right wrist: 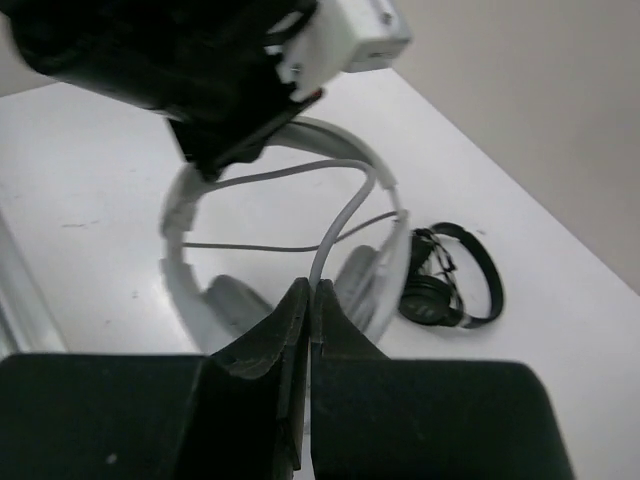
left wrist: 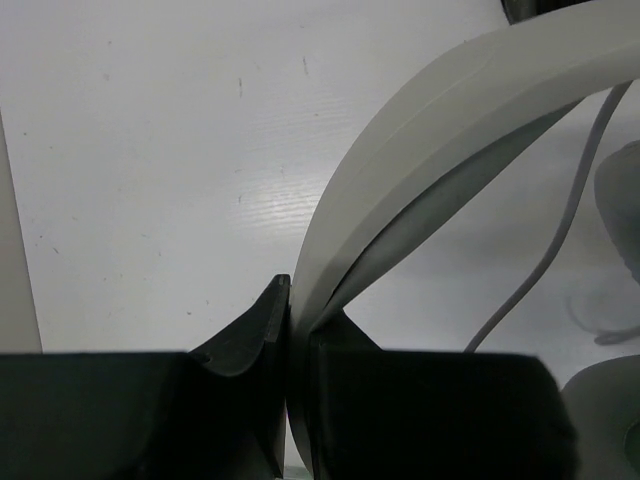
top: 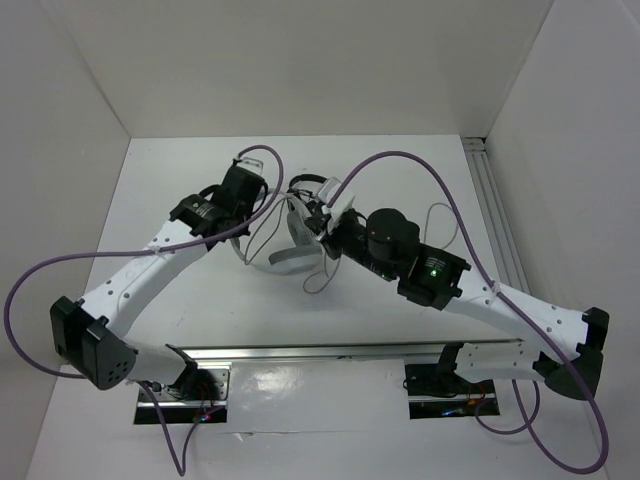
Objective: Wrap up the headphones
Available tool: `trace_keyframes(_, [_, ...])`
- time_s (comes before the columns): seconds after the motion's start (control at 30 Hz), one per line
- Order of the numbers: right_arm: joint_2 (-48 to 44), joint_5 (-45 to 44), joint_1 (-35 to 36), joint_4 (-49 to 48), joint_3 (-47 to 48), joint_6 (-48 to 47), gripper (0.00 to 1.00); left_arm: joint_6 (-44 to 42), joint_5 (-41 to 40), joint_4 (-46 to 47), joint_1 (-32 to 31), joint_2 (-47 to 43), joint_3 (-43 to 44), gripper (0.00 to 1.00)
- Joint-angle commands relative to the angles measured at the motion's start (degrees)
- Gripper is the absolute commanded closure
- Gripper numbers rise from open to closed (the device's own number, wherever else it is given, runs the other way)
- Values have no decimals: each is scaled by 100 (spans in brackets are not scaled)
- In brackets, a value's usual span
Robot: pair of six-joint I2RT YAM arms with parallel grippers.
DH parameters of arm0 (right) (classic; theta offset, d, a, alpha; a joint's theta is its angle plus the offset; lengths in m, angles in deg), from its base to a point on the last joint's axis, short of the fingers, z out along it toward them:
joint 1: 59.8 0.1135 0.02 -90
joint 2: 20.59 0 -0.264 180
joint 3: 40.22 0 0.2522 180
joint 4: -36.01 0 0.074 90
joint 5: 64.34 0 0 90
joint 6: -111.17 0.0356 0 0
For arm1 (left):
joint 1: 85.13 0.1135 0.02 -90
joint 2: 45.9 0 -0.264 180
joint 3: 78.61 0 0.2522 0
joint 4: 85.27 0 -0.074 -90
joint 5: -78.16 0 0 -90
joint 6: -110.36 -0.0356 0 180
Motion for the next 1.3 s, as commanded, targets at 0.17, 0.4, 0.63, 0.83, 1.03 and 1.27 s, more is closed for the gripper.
trace_keyframes(0.17, [166, -2183, 13, -704, 170, -806, 100, -585, 1375, -35, -224, -785, -61, 100])
trace_keyframes(0.4, [746, -2483, -539, -986, 275, -746, 100, -498, 1402, -352, -707, -1040, -53, 100])
trace_keyframes(0.63, [1019, -508, -1427, -915, 250, 282, 100, -182, 1023, -992, -998, -1322, 737, 100])
trace_keyframes(0.83, [1072, 1189, -1736, -1618, -331, 1029, 100, 73, 891, -1442, -1051, -1322, 1607, 100])
trace_keyframes(1.03, [1352, 1972, -1736, -2655, -814, 1645, 100, 249, 830, -1943, -1051, -909, 2346, 100])
trace_keyframes(1.27, [1836, 2904, -1788, -3938, -1280, 2199, 93, 354, 830, -2346, -1051, -592, 2926, 100])
